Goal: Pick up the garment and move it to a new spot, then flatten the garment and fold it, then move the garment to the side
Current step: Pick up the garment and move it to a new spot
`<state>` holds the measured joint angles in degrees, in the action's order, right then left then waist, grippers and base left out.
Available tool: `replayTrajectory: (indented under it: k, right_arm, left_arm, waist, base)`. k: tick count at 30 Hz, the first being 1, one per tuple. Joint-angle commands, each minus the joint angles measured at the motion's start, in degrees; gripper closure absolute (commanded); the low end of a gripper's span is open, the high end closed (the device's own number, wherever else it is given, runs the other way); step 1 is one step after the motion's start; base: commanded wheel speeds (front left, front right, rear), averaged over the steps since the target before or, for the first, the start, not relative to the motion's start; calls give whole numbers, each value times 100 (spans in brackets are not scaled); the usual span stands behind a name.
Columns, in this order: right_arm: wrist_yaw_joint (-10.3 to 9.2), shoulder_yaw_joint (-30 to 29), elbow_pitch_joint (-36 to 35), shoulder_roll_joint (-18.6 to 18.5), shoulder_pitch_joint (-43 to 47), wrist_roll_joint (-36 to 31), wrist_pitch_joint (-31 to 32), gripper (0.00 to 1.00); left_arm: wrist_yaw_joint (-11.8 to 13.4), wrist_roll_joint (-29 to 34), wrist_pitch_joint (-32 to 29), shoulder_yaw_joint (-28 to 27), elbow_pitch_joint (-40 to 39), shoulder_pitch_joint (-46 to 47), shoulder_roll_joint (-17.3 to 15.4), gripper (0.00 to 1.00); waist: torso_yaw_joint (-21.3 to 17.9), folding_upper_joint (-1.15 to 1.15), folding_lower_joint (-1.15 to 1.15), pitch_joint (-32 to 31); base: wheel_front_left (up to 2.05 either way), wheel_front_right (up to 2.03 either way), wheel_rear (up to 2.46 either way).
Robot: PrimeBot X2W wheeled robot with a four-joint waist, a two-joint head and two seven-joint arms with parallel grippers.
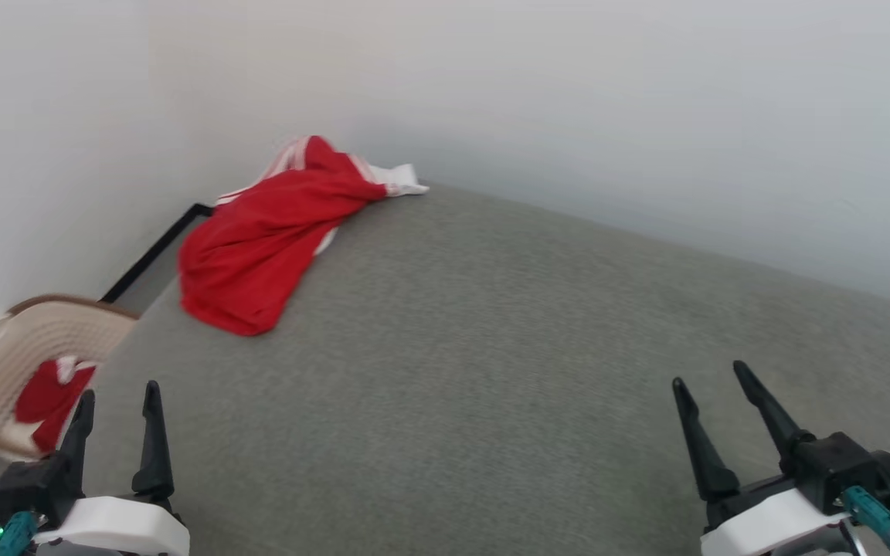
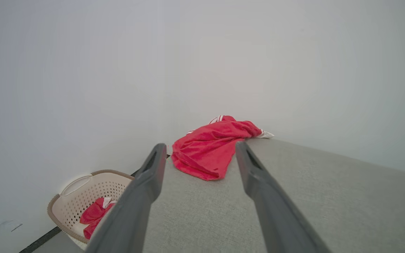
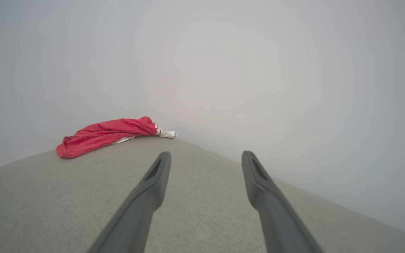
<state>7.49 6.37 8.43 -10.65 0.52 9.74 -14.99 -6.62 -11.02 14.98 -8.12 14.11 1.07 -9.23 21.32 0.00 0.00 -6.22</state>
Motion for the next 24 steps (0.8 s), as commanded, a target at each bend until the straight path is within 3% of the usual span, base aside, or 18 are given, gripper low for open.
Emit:
replayTrajectory:
  k: [1,16,24]
  right_arm:
    - [1,38,19,29,-36,29,-28,0]
    - [1,292,123,-44,-315,75,-28,0]
    - [1,67,7,-39,-120,-27,-28,0]
  left_arm:
    - [-6,-61,30,-13,9,84,-15,0]
    - [45,-48,31,-51,78,232,38,0]
    - [2,-152,-82,172,629,1037,-104,0]
  waist:
    - [274,0,0,-59]
    - [493,0,0,127]
    - [443,0,0,197]
  base:
    - [0,0,0]
    - [0,0,0]
    - [0,0,0]
